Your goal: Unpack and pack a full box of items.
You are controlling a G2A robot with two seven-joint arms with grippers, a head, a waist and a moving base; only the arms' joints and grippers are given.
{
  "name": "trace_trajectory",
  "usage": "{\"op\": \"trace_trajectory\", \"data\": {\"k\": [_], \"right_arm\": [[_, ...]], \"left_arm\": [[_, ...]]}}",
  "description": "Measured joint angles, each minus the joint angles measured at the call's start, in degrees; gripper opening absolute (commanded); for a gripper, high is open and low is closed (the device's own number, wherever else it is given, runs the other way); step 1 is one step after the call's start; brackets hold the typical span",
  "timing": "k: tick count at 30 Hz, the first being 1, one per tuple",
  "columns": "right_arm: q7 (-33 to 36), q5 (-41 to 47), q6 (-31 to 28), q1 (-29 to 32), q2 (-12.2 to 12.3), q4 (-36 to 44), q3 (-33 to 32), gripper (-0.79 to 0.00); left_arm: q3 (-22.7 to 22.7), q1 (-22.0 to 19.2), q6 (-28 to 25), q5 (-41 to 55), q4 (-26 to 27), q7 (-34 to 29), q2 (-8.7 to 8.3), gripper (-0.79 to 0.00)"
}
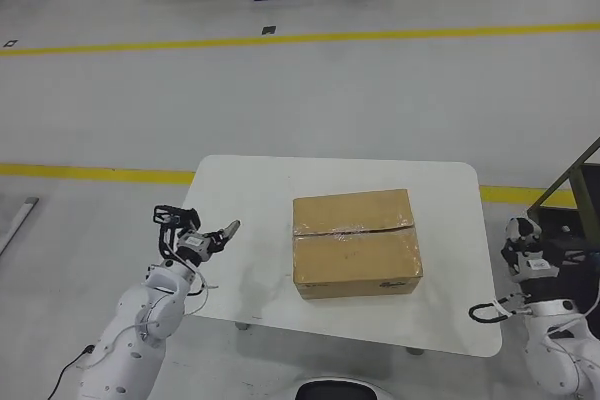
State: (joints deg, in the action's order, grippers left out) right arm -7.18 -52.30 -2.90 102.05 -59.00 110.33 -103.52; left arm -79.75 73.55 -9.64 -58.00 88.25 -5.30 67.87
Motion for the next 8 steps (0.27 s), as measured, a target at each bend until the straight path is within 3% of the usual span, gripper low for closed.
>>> {"op": "trace_trajectory", "data": {"k": [1, 2, 3, 5, 8], "right_arm": [[0.39, 0.03, 0.29, 1.76, -0.09, 1.41, -1.02, -0.489], [1.05, -0.36, 0.32, 2.94, -0.11, 2.26, -1.57, 0.0], [1.54, -0.68, 0.27, 3.6, -0.12, 2.65, -1.81, -0.78], [1.67, -0.77, 0.2, 3.62, -0.11, 2.7, -1.85, -0.744], [1.58, -0.72, 0.19, 3.49, -0.11, 2.61, -1.79, -0.548]], "left_arm": [[-0.83, 1.46, 1.75, 0.27, 1.61, 0.27, -0.03, 0.0], [-1.3, 2.39, 2.92, 0.14, 2.69, 0.32, -0.06, 0.0], [-1.52, 2.88, 3.58, -0.03, 3.27, 0.33, -0.07, 0.0], [-1.56, 3.0, 3.72, -0.16, 3.34, 0.31, -0.08, 0.0], [-1.51, 2.91, 3.59, -0.15, 3.22, 0.3, -0.08, 0.0]]}}
